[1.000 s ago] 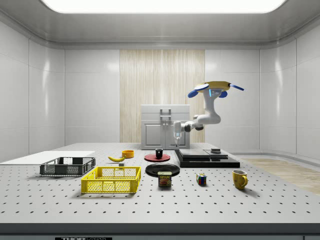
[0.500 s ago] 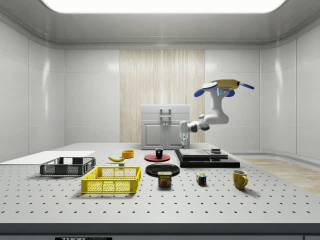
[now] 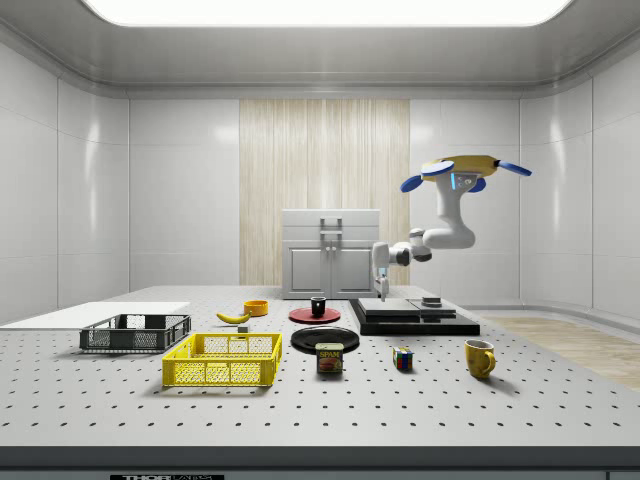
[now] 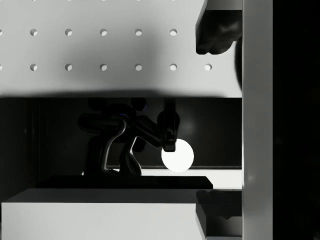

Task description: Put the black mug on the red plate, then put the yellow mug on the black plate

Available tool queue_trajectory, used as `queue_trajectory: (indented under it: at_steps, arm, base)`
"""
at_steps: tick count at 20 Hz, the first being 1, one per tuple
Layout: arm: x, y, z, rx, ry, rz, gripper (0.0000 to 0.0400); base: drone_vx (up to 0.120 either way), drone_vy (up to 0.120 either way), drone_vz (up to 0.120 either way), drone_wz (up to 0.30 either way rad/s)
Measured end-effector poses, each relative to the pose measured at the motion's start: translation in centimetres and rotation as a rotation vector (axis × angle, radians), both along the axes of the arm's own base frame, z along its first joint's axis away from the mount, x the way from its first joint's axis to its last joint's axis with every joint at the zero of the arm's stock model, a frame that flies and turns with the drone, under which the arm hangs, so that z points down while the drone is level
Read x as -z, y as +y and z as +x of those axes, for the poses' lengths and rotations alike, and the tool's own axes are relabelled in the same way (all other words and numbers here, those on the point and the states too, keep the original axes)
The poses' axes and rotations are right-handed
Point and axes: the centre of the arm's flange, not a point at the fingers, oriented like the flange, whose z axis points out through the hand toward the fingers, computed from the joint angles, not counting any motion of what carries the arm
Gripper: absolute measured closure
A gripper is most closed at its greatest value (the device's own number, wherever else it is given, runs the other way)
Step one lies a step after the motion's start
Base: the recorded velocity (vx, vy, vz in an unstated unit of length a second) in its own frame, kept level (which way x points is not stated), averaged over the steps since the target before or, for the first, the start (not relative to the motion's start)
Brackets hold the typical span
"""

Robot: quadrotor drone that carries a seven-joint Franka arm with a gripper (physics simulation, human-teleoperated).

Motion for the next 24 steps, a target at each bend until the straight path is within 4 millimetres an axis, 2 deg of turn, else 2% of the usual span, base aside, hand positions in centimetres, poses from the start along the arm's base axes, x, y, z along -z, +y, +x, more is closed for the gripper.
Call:
queue_trajectory:
  at_steps: [24]
  arm:
    - [0.0, 0.0, 0.0, 0.0, 0.0, 0.0, 0.0]
  base:
    - [-0.12, 0.12, 0.0, 0.0]
